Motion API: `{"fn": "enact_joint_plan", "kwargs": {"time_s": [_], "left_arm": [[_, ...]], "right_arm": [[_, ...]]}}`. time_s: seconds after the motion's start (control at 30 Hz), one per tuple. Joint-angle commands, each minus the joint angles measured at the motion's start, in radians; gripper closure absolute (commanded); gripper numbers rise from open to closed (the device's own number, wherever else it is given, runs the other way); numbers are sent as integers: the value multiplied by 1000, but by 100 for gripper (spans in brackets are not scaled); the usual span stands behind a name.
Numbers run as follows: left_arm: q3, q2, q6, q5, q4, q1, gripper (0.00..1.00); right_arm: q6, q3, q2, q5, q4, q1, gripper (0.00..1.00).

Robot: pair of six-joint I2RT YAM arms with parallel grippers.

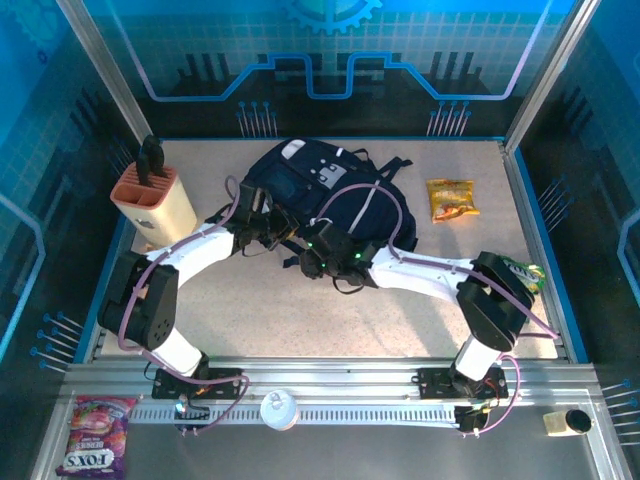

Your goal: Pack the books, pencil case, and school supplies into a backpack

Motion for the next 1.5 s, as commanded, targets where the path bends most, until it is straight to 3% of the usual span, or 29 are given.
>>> {"fn": "enact_joint_plan", "kwargs": {"time_s": [0.0, 0.6, 0.93, 1.17, 1.47], "left_arm": [[43, -8, 2, 88, 23, -16, 100], [46, -16, 3, 111, 14, -20, 100], [58, -14, 19, 106, -7, -22, 100], [59, -17, 32, 71, -24, -18, 100], [64, -10, 44, 47, -33, 12, 100]], "right_arm": [[9, 50, 37, 62, 53, -6, 68], [-3, 201, 166, 256, -56, -61, 68], [9, 259, 203, 328, -103, -67, 80], [12, 203, 170, 353, -119, -76, 92], [45, 30, 11, 378, -167, -89, 93]]}}
